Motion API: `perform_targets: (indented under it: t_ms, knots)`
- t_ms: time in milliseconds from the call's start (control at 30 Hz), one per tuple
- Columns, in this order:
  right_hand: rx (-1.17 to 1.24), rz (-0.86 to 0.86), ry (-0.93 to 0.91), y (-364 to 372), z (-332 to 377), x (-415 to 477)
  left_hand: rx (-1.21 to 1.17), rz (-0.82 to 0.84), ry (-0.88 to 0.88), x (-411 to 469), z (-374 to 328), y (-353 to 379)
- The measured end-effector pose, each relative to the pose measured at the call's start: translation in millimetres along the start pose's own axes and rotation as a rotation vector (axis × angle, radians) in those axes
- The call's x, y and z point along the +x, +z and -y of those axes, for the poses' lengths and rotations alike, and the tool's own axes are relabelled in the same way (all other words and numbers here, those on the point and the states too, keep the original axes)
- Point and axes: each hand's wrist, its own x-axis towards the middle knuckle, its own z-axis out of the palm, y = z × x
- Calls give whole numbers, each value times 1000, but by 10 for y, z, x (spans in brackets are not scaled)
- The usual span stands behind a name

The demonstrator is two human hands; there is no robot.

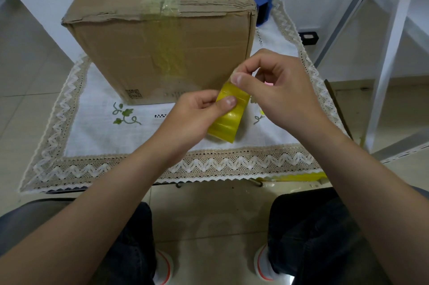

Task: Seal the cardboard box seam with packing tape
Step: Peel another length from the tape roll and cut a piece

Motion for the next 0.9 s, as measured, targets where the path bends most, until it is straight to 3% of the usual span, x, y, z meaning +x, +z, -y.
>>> perform_targets:
  t_ms: [233, 500, 600, 733, 900]
  knots:
    - [98, -49, 244, -67, 7, 56, -44, -59, 132, -5, -5, 51]
    - [212, -47, 325, -59, -33, 55, 2, -115, 248, -49, -22, 68]
    - [276, -71, 432, -58, -55, 67, -2, -128, 291, -62, -18, 52]
    - [335, 164, 646, -47, -65, 38, 75, -120, 337, -23, -7, -19]
    - [475, 251, 608, 16, -79, 29, 135, -91, 205, -14, 5, -22]
